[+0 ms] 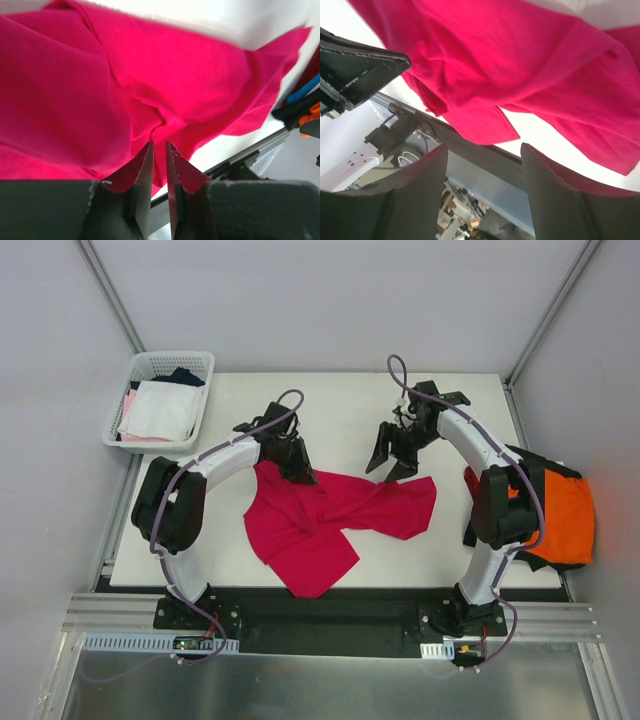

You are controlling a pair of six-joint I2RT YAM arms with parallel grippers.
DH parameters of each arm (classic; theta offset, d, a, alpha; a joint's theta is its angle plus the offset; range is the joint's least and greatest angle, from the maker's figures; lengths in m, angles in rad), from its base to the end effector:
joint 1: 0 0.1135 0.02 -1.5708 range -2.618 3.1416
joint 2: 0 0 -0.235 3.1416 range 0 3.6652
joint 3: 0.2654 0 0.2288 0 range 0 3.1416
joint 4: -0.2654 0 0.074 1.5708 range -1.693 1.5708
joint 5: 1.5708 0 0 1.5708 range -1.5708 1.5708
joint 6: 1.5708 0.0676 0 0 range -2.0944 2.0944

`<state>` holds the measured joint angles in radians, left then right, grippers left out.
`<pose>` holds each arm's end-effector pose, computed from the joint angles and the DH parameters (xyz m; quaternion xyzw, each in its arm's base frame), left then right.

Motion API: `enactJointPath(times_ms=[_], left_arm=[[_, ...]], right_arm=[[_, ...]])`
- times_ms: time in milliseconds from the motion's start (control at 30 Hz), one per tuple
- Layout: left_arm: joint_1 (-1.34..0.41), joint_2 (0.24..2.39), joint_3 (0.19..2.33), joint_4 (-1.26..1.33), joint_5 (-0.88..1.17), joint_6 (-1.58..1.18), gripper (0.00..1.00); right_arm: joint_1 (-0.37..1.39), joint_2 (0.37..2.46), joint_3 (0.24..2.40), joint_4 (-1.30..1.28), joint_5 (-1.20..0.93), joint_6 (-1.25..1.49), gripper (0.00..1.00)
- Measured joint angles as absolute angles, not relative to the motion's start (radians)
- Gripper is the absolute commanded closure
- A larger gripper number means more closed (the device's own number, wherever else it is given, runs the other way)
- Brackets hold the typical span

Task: Fold and stack the t-shirts
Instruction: Flatten the tshirt out

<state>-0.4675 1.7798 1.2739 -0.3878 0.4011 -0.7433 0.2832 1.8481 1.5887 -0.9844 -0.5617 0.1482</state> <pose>0.3241 -0.1932 0.1827 -0.0615 0.9247 -0.3397 0.1607 0.3311 0.1338 0.2166 -0.1089 0.9428 0.3006 0.0942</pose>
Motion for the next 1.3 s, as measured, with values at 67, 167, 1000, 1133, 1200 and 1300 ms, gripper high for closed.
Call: enactJointPath(times_ms=[67, 167, 1000, 1133, 1200, 1300], left_arm=[[-0.472, 1.816, 1.274, -0.392, 0.426, -0.734, 0.83], [-0.472, 1.829, 1.264, -0.393, 0.448, -0.714, 0.69], [-0.486, 1.592, 1.116, -0.524, 0.326, -0.642, 0.39], [-0.486, 1.606, 1.1, -0.53, 0.308, -0.636, 0.39], [-0.486, 1.621, 1.1, -0.53, 0.303, -0.633, 0.4], [-0.486, 1.65, 1.1, -0.53, 0.302, -0.626, 0.41]], right_arm=[[0.278, 1.848, 1.548, -0.98, -0.562, 0.144, 0.37], [0.276, 1.848, 1.514, -0.967, -0.562, 0.139, 0.37], [0.276, 1.9, 1.449, -0.929, -0.591, 0.1, 0.39], [0.276, 1.9, 1.456, -0.93, -0.591, 0.096, 0.39], [0.276, 1.9, 1.456, -0.931, -0.591, 0.095, 0.39], [0.276, 1.9, 1.456, -0.932, -0.59, 0.094, 0.39]])
